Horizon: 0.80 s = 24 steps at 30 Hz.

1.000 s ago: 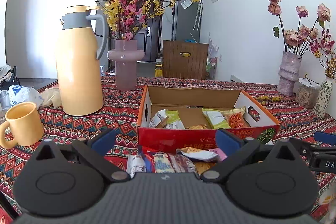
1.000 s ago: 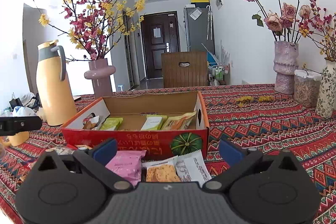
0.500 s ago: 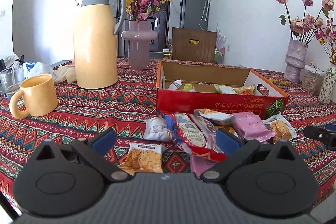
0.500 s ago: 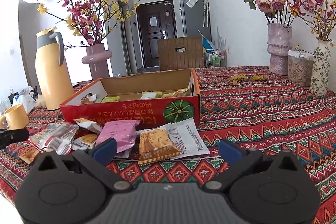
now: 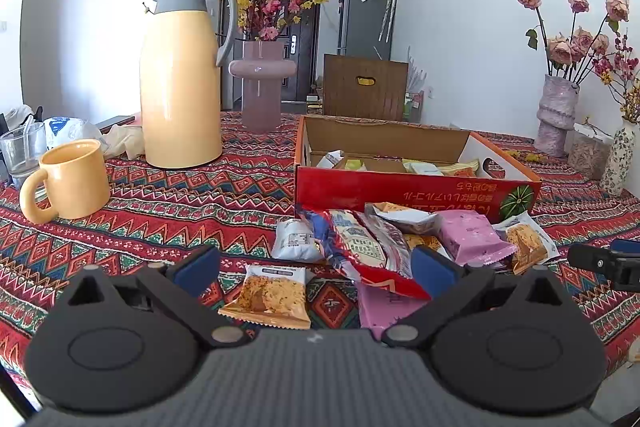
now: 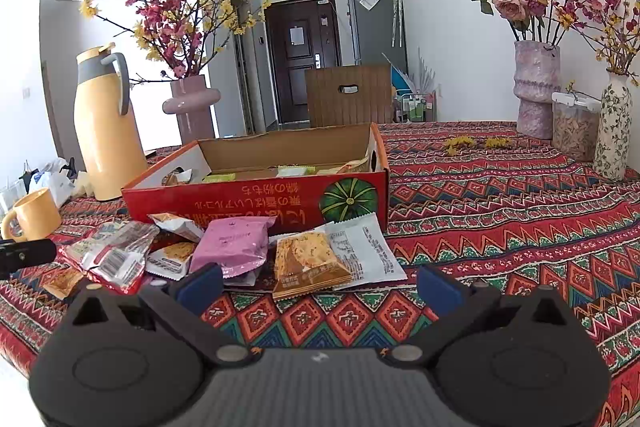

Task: Organize snacks
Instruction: 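Withdraw both grippers from the box toward the snack pile, then grasp the brown cookie packet with the right gripper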

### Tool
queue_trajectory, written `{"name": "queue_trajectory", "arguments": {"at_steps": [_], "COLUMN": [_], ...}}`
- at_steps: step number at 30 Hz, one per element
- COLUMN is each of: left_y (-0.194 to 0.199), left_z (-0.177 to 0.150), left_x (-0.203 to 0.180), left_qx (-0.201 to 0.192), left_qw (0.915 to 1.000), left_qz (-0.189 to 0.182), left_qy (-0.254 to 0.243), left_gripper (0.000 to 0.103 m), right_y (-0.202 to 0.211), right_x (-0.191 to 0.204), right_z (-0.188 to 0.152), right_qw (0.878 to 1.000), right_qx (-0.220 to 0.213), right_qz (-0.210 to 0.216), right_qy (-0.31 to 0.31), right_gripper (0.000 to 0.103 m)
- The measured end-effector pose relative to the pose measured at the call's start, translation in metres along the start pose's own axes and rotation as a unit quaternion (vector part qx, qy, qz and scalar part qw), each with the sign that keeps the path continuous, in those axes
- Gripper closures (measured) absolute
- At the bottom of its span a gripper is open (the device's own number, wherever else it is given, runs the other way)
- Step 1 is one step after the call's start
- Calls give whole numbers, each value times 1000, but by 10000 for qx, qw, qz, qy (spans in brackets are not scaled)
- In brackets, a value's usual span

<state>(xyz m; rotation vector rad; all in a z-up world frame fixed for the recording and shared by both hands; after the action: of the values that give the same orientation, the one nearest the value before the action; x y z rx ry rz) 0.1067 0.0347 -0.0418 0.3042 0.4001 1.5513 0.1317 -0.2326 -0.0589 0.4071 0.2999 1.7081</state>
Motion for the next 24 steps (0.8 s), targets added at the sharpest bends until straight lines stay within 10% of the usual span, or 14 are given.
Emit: {"name": "queue_trajectory", "arguments": {"at_steps": [24], "left_y": [-6], "left_z": [2], "left_x": [13], "left_qx": [-41], "left_qw": [9999], "left_qz": [-4], "left_qy": [152], "left_gripper": [0], "right_y": [-19], "right_x": [0], "right_z": [-3], "right_qw": [9996], "right_qx": [183], "right_qz": [-147], "right_qy": [136], "right_gripper": [0]}}
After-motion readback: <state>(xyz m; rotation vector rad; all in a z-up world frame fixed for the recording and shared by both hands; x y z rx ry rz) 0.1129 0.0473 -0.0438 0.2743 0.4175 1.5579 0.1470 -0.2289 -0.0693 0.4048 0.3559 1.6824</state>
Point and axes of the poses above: each gripper's, at about its wrist camera, not at the fingertips, and y roughly against the way its jaws point, x to its left, z to its top, the point moved 10 cm from there along -y, roughly the way its jaws point
